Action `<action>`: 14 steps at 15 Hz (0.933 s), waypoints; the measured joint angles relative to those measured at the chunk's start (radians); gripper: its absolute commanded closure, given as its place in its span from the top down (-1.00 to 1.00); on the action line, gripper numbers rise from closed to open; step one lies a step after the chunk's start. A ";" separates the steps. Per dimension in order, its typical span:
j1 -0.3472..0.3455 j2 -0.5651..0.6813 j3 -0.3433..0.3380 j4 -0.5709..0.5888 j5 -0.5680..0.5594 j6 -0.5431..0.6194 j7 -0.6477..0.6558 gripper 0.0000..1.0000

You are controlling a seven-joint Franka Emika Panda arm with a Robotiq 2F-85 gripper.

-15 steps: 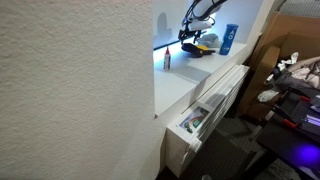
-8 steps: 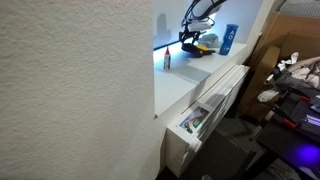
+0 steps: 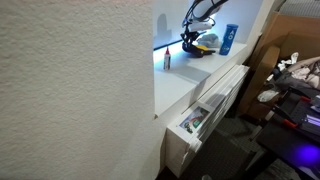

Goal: Move the black cap to the left

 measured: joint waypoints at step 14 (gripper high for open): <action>0.097 -0.153 0.060 -0.028 -0.038 0.252 0.002 -0.99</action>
